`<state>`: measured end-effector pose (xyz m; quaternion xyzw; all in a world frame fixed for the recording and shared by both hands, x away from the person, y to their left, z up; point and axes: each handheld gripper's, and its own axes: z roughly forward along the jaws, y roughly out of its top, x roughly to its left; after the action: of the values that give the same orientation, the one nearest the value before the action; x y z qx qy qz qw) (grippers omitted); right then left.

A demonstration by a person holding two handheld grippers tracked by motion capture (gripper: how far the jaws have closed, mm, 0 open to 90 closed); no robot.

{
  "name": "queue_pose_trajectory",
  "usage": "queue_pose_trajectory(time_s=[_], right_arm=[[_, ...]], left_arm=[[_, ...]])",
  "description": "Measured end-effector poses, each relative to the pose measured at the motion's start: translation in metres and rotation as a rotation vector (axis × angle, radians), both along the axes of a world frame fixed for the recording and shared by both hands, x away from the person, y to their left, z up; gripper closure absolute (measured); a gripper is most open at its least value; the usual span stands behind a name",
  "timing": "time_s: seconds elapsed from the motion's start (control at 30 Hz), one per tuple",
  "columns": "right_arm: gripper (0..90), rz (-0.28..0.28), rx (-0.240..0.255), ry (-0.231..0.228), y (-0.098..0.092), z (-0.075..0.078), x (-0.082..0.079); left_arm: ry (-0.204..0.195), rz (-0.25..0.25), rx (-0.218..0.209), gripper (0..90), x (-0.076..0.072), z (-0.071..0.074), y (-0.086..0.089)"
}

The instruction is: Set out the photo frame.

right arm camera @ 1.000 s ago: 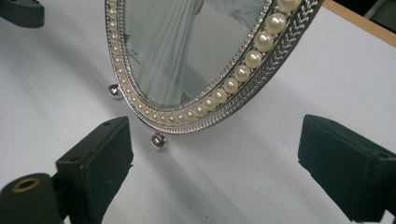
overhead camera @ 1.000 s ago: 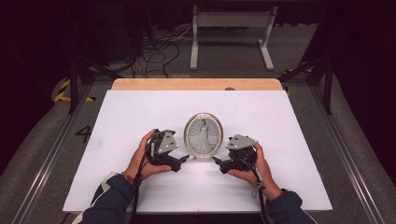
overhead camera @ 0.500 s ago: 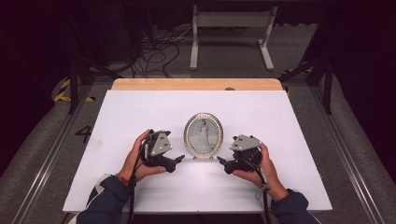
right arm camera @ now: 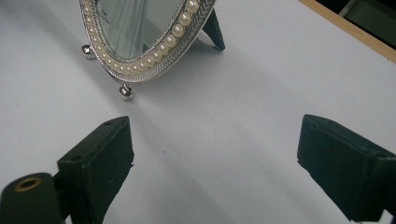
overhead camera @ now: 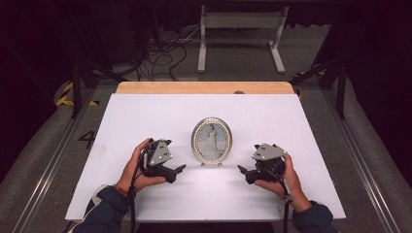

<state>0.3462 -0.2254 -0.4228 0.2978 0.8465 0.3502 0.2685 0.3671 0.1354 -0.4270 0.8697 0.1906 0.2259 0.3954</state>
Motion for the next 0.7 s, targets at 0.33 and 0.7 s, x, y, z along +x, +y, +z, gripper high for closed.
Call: queue_pose_trajectory(time_s=[0.33, 0.7], right_arm=[[10.8, -0.022, 0.031, -0.026, -0.015, 0.001, -0.007], [10.7, -0.039, 0.032, -0.032, -0.027, 0.001, -0.013]], left_arm=[[-0.010, 0.021, -0.008, 7.9, -0.004, -0.004, 0.013], [-0.011, 0.047, -0.006, 8.0, -0.011, -0.008, 0.031]])
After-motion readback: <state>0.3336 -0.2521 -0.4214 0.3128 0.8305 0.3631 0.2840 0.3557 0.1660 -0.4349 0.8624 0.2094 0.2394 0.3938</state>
